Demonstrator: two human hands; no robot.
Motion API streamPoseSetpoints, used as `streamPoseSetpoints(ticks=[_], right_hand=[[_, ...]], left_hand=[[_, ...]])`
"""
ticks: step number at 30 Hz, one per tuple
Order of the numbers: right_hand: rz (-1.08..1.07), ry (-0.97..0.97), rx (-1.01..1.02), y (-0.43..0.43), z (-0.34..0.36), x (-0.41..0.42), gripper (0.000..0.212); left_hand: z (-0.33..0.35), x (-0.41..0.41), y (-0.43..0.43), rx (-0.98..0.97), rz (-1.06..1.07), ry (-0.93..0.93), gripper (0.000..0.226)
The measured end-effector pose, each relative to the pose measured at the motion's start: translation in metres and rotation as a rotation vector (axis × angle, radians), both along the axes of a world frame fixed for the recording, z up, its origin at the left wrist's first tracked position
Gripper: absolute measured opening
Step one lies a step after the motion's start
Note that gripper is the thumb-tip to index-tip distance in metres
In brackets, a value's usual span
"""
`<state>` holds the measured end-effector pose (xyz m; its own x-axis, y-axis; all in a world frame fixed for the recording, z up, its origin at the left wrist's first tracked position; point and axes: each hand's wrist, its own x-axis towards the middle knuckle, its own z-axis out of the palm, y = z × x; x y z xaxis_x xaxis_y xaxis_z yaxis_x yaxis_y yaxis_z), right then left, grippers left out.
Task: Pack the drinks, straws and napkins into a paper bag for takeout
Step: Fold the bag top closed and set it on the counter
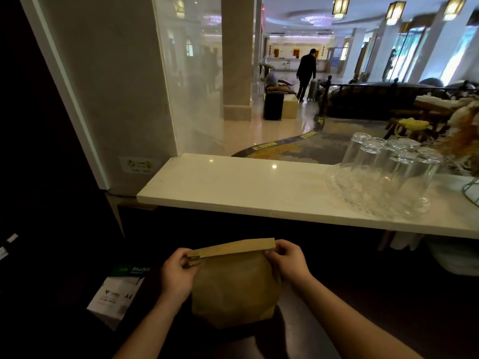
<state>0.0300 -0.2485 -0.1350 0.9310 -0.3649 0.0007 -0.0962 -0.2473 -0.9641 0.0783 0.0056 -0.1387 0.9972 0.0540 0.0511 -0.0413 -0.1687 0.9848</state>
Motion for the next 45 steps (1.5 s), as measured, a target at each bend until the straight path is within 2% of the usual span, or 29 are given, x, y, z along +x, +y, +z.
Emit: streamPoseSetpoints(ticks=[3, 5, 7, 11, 15, 19, 22, 24, 27, 29, 31, 35, 41, 45], right_hand=[[-0.012, 0.001, 0.106, -0.002, -0.005, 0.003, 0.008], [-0.016, 0.001, 0.18, -0.002, -0.006, 0.002, 0.009], [-0.013, 0.0, 0.248, -0.002, -0.006, 0.0, 0.009], [0.005, 0.008, 0.289, -0.003, -0.006, -0.002, 0.011], [0.014, 0.013, 0.29, -0.006, -0.004, -0.005, 0.011], [0.049, 0.036, 0.271, -0.013, 0.001, -0.011, 0.016], [0.094, -0.032, 0.315, -0.02, 0.004, -0.014, 0.033], [0.131, -0.062, 0.186, -0.021, 0.008, -0.014, 0.036], [0.138, -0.079, -0.371, -0.019, 0.015, -0.005, 0.026], [0.104, -0.115, -0.575, -0.018, 0.021, -0.001, 0.012], [0.081, -0.119, -0.638, -0.02, 0.026, 0.001, 0.008], [0.106, -0.092, -0.671, -0.021, 0.031, 0.0, 0.008], [0.281, -0.081, -0.795, -0.014, 0.044, 0.002, 0.021], [0.302, -0.096, -0.908, -0.013, 0.047, 0.004, 0.019]], left_hand=[[0.002, -0.003, 0.008, 0.094, -0.03, -0.028, 0.036], [0.005, -0.008, 0.015, 0.211, -0.136, -0.094, 0.061], [0.013, -0.012, 0.019, 0.353, -0.249, -0.196, 0.069], [0.041, -0.008, -0.002, 0.636, -0.313, -0.261, 0.04], [0.052, -0.001, -0.026, 1.031, -0.301, -0.291, 0.045], [0.047, -0.001, -0.028, 1.012, -0.275, -0.334, 0.025], [0.043, -0.002, -0.025, 0.969, -0.237, -0.347, 0.013], [0.042, -0.001, -0.024, 0.966, -0.217, -0.346, 0.012], [0.041, 0.001, -0.027, 0.994, -0.212, -0.337, 0.013], [0.041, 0.0, -0.031, 1.017, -0.212, -0.34, 0.013], [0.042, -0.002, -0.036, 1.053, -0.2, -0.372, 0.01], [0.054, -0.006, -0.063, 1.055, -0.313, -0.409, 0.037], [0.062, -0.011, -0.1, 1.122, -0.367, -0.406, 0.023], [0.061, -0.01, -0.106, 1.178, -0.375, -0.427, 0.018]])
